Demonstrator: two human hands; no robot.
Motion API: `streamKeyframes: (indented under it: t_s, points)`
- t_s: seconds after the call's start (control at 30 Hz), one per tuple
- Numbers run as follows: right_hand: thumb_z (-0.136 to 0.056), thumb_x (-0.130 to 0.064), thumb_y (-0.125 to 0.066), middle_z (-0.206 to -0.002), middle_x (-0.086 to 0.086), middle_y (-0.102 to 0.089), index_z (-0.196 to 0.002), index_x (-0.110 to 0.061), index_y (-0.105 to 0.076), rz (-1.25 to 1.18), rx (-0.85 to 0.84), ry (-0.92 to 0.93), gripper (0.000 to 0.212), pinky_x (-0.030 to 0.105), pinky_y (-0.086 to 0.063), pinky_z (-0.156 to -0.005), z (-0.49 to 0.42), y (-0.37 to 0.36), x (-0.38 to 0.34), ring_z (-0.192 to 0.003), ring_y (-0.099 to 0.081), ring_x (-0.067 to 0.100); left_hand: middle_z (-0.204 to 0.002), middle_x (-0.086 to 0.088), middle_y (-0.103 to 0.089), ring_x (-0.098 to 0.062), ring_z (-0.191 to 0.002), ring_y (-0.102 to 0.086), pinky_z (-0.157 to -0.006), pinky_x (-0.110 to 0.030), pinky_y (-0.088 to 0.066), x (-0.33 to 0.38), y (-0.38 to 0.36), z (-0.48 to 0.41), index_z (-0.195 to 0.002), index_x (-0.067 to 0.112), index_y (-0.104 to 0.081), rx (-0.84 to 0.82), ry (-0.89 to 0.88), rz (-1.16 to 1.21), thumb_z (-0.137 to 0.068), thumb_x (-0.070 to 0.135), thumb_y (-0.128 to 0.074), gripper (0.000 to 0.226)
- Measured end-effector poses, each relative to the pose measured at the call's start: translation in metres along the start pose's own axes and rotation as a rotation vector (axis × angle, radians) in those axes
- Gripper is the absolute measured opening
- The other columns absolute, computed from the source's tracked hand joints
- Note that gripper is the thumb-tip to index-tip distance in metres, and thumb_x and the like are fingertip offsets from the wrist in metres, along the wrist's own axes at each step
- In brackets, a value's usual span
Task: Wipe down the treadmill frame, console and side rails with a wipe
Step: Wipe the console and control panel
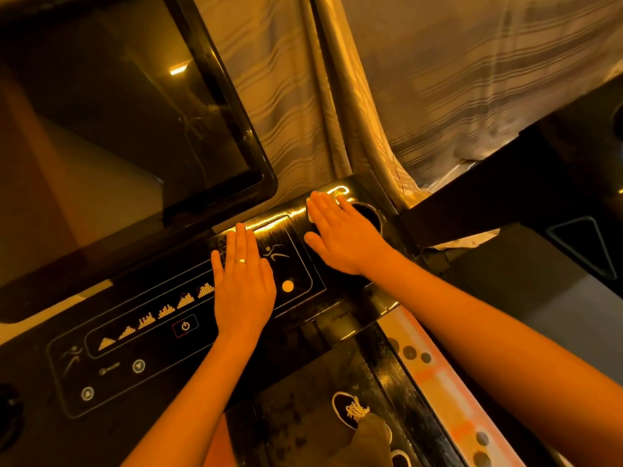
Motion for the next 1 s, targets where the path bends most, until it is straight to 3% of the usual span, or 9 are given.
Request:
streamKeyframes:
  t_s: [0.23,0.37,0.5,0.63,0.8,0.9,1.0]
  points:
    - [-0.104,-0.05,-0.016,-0.166,0.016,-0.01,-0.158,-0.003,-0.009,-0.068,-0.027,-0.102,0.071,0.037,-0.002,-0.123,-0.016,0.013,0.057,-0.154,-0.005,0.024,-0.166,-0.013,-0.014,-0.026,-0.154,-0.01,-0.122,-0.049,-0.009,0.0,0.001,0.0,-0.158,0.008,-0.019,0.002,-0.011,0.027,-0.103,0.036,-0.012,0.062]
    - [-0.095,-0.059,-0.001,-0.166,0.013,-0.009,-0.159,-0.007,-0.01,-0.053,-0.03,0.009,0.083,0.038,-0.001,-0.123,-0.01,0.011,0.046,-0.154,-0.003,0.024,-0.166,-0.013,-0.015,-0.026,-0.154,-0.01,-0.122,-0.049,-0.009,0.0,0.0,-0.001,-0.158,0.008,-0.02,-0.01,-0.003,0.031,-0.103,0.035,-0.015,0.061]
    - [-0.102,-0.053,-0.013,-0.167,0.009,-0.008,-0.159,-0.011,-0.011,-0.111,-0.038,0.031,0.071,0.033,0.002,-0.121,-0.004,0.016,0.055,-0.154,-0.006,0.02,-0.166,-0.012,-0.014,-0.026,-0.154,-0.009,-0.123,-0.049,-0.008,-0.002,-0.002,-0.001,-0.158,0.009,-0.017,-0.012,0.0,0.044,-0.107,0.031,-0.02,0.056]
    - [-0.103,-0.051,-0.02,-0.161,0.003,-0.026,-0.153,-0.017,-0.028,-0.156,-0.021,0.077,0.061,0.041,-0.019,-0.123,0.003,0.011,0.059,-0.145,-0.032,0.023,-0.166,-0.012,-0.015,-0.026,-0.154,-0.01,-0.122,-0.049,-0.008,-0.002,-0.004,-0.001,-0.157,0.01,-0.017,-0.008,-0.004,0.053,-0.104,0.035,-0.016,0.058]
    - [-0.103,-0.05,-0.023,-0.158,0.003,-0.03,-0.146,-0.018,-0.037,-0.188,-0.053,0.128,0.055,0.045,-0.04,-0.111,-0.006,0.011,0.039,-0.138,-0.038,0.028,-0.166,-0.011,-0.013,-0.025,-0.154,-0.01,-0.122,-0.049,-0.009,-0.003,-0.004,0.0,-0.157,0.01,-0.017,-0.014,-0.006,0.065,-0.104,0.037,-0.015,0.059]
    - [-0.108,-0.037,-0.024,-0.159,0.006,-0.033,-0.142,-0.015,-0.046,-0.151,-0.013,0.076,0.047,0.046,-0.027,-0.119,-0.004,0.02,0.06,-0.141,-0.038,0.03,-0.166,-0.011,-0.011,-0.024,-0.154,-0.008,-0.122,-0.048,-0.007,-0.004,-0.005,0.0,-0.157,0.01,-0.017,-0.014,-0.011,0.08,-0.105,0.037,-0.015,0.059]
    - [-0.109,-0.042,-0.018,-0.162,0.005,-0.028,-0.157,-0.027,-0.024,-0.342,-0.095,-0.193,0.051,0.047,-0.008,-0.122,0.001,0.027,0.094,-0.151,-0.015,0.034,-0.167,-0.01,-0.009,-0.024,-0.154,-0.006,-0.123,-0.048,-0.005,-0.005,-0.005,0.0,-0.158,0.01,-0.016,-0.023,-0.013,0.079,-0.104,0.038,-0.012,0.061]
Point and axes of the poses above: each hand's wrist, its own z-axis away from the middle knuckle, its own y-axis out of the back of the hand, x = y × z, the point moved 1 cm from there along -z, towards the middle knuckle
